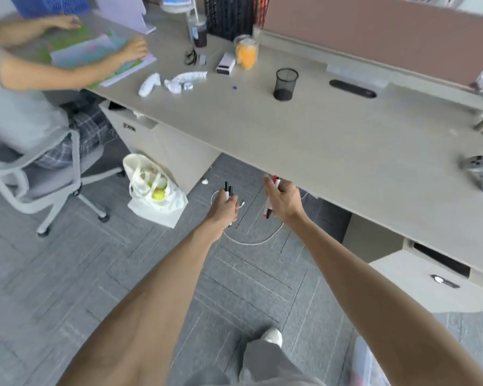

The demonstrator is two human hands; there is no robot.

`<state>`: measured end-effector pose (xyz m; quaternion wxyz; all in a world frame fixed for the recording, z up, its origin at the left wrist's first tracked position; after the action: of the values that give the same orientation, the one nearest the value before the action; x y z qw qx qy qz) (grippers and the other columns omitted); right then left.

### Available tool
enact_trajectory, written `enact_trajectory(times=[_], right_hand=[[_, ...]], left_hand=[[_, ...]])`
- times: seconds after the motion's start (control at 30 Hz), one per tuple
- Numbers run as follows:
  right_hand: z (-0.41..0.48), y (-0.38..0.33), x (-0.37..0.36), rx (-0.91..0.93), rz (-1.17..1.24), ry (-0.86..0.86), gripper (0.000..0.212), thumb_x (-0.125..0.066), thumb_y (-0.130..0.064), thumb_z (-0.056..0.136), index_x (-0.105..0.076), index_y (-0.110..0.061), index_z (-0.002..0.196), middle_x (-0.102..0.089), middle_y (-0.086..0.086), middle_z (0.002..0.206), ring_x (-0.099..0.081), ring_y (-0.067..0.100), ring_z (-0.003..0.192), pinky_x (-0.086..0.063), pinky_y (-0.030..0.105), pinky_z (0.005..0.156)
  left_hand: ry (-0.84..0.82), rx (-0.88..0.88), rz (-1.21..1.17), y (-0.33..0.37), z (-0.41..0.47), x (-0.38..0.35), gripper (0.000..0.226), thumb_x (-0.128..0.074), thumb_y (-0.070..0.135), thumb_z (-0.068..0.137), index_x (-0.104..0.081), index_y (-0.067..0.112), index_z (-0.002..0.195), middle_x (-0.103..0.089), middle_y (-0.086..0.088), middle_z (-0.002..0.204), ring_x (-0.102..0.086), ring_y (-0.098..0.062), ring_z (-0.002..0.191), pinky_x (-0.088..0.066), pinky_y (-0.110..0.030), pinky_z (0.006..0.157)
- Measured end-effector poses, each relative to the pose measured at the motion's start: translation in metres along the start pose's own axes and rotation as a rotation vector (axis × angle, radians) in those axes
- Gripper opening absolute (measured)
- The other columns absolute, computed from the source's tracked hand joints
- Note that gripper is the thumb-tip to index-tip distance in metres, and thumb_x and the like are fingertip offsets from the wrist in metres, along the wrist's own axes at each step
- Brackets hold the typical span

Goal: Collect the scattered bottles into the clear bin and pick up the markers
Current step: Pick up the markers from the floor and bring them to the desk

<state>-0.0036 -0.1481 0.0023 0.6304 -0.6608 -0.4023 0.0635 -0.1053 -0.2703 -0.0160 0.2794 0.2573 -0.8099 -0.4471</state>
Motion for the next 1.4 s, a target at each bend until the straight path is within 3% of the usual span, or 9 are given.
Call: enact_trajectory(times=[0.13,0.33,0.67,0.83,1.03,1.17,1.23,1.3,1.4], right_hand=[[0.06,-0.021,0.014,-0.016,0.023,0.056,0.06,-0.05,-0.053,0.09,-0.057,0.002,0.07,-0.054,0.004,0.053,-0.055,0.024,0.051,-0.054,0.05,0.06],[0.154,-0.052,0.004,-0.072,-0.001,0.081,0.039,-0.053,-0.033,0.097,-0.058,-0.015,0.063,-0.056,-0.013,0.037,-0.052,0.007,0.031,-0.047,0.024,0.043],[0.281,-0.071,0.006,-0.15,0.094,0.29,0.037,-0.05,-0.024,0.096,-0.052,0.01,0.083,-0.063,0.001,0.042,-0.061,0.02,0.04,-0.053,0.031,0.047],[0.341,-0.066,0.022,-0.173,0.093,0.323,0.035,-0.049,-0.026,0.093,-0.047,0.006,0.08,-0.067,0.003,0.048,-0.062,0.019,0.044,-0.054,0.035,0.052],[0.43,-0.061,0.059,-0.131,0.042,0.344,0.028,-0.052,-0.031,0.092,-0.045,-0.016,0.069,-0.071,0.004,0.055,-0.065,0.016,0.047,-0.049,0.03,0.052],[0.477,-0.065,0.086,-0.105,0.015,0.408,0.026,-0.059,-0.031,0.091,-0.052,-0.013,0.073,-0.065,0.0,0.052,-0.064,0.013,0.042,-0.052,0.03,0.052],[0.497,-0.067,0.097,-0.095,-0.012,0.409,0.026,-0.059,-0.031,0.091,-0.053,-0.012,0.074,-0.065,-0.001,0.053,-0.064,0.015,0.042,-0.051,0.03,0.052],[0.517,-0.065,0.104,-0.084,-0.045,0.404,0.026,-0.06,-0.032,0.091,-0.052,-0.015,0.073,-0.066,0.0,0.055,-0.065,0.019,0.045,-0.052,0.03,0.054],[0.543,-0.062,0.11,-0.092,-0.073,0.424,0.026,-0.061,-0.035,0.09,-0.051,-0.019,0.072,-0.066,0.005,0.06,-0.066,0.026,0.053,-0.051,0.033,0.057]], left_hand=[[-0.03,-0.007,-0.007,0.045,0.054,-0.008,0.019,-0.036,0.019,0.104,-0.037,0.017,0.085,-0.044,0.0,0.073,-0.037,-0.011,0.057,-0.035,-0.024,0.053],[-0.093,-0.002,-0.071,0.1,0.156,0.006,0.019,-0.034,0.017,0.104,-0.036,0.018,0.085,-0.041,-0.001,0.072,-0.033,-0.01,0.056,-0.029,-0.026,0.05],[-0.231,-0.033,0.025,0.171,0.316,-0.006,0.022,-0.036,0.019,0.102,-0.043,0.018,0.08,-0.04,0.002,0.063,-0.03,-0.013,0.048,-0.024,-0.025,0.047],[-0.253,-0.047,0.074,0.198,0.377,-0.038,0.023,-0.035,0.017,0.101,-0.04,0.016,0.079,-0.046,0.0,0.067,-0.038,-0.015,0.055,-0.034,-0.027,0.053],[-0.225,-0.17,0.223,0.25,0.432,-0.072,0.02,-0.029,0.022,0.102,-0.043,0.008,0.101,-0.064,0.004,0.089,-0.052,-0.008,0.072,-0.04,-0.028,0.059],[-0.146,-0.283,0.297,0.286,0.473,-0.092,0.039,-0.028,0.022,0.102,-0.059,0.0,0.111,-0.071,-0.009,0.089,-0.053,-0.01,0.059,-0.042,-0.021,0.062],[-0.12,-0.272,0.286,0.301,0.488,-0.103,0.033,-0.031,0.021,0.101,-0.053,0.0,0.113,-0.07,-0.004,0.115,-0.061,-0.009,0.074,-0.038,-0.018,0.057],[-0.12,-0.266,0.276,0.31,0.503,-0.115,0.033,-0.032,0.021,0.101,-0.051,0.001,0.119,-0.064,-0.002,0.126,-0.058,-0.002,0.084,-0.034,-0.019,0.069],[-0.133,-0.259,0.248,0.322,0.521,-0.13,0.031,-0.036,0.024,0.102,-0.054,0.004,0.117,-0.062,-0.005,0.092,-0.052,-0.014,0.08,-0.032,-0.023,0.071]])
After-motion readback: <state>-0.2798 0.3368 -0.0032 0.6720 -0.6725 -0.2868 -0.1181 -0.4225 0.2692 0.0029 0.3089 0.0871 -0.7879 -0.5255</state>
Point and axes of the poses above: each hand's wrist, its own z-axis towards the middle knuckle, its own x-axis out of the back of the hand, y = z × x, the point moved 2 cm from there along z, towards the middle knuckle
